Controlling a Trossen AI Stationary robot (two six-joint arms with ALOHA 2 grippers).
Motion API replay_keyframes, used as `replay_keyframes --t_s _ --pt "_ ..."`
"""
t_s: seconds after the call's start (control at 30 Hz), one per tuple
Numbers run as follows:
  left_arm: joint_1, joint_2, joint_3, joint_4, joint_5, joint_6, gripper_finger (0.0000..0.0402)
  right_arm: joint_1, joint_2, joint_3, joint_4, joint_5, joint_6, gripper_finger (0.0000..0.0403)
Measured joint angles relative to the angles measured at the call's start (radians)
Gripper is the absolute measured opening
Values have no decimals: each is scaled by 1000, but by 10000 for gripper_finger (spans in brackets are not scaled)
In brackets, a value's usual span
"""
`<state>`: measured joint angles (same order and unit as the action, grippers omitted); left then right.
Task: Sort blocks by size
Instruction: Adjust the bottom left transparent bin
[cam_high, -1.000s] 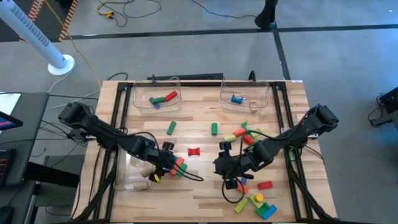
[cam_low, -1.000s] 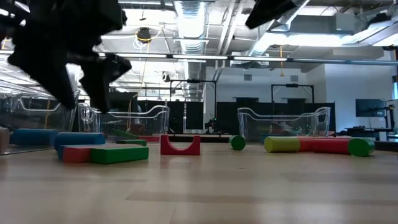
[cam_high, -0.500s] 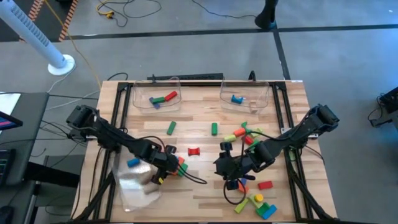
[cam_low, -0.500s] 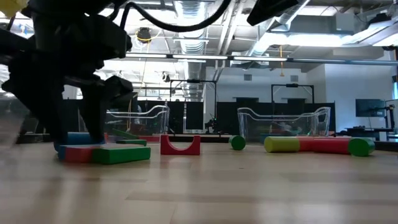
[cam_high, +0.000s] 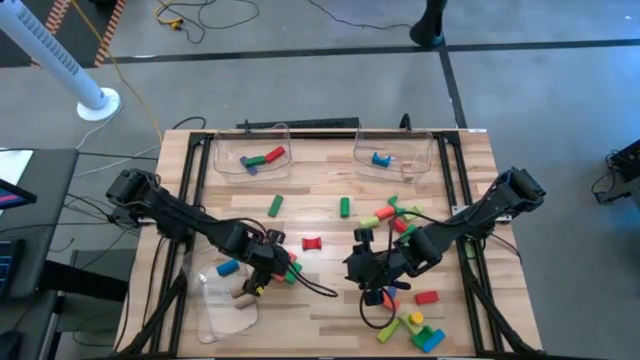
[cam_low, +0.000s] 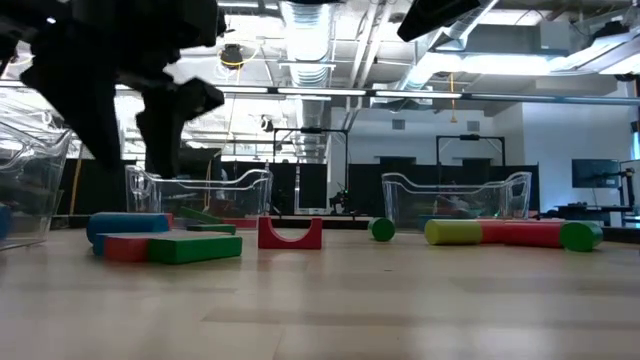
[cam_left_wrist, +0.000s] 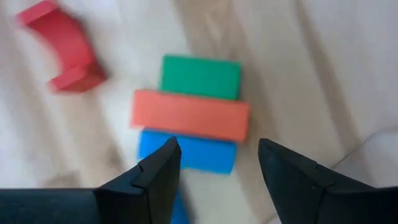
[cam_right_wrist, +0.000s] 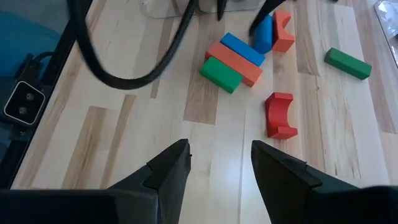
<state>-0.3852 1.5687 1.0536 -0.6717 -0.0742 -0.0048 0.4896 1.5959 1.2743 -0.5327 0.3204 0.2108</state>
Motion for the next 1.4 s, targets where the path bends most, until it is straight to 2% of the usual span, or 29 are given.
replay_keyframes --t_s 0.2,0.43,0.63,0.73,0.87,1.2,1.3,1.4 --pt "-24 -51 73 -199 -117 -59 210 0 0 0 0 0 -1 207" --pt "-49 -215 79 -354 -196 -250 210 0 0 -29 19 0 -3 208" --pt "-77 -327 59 -528 -188 -474 210 -1 2 -69 49 0 -1 207" --pt "-84 -347 15 -556 -139 -528 210 -1 2 -69 60 0 -2 207" --pt "-85 -351 -52 -581 -89 -566 210 -1 2 -69 64 0 -9 207" --pt "-85 -353 -191 -578 -83 -575 206 -1 2 -69 65 0 -9 207" --pt "-85 -353 -242 -571 -87 -554 182 -1 2 -69 68 0 -9 208" --pt "-85 -352 -275 -568 -91 -525 142 -3 2 -69 72 0 -10 207"
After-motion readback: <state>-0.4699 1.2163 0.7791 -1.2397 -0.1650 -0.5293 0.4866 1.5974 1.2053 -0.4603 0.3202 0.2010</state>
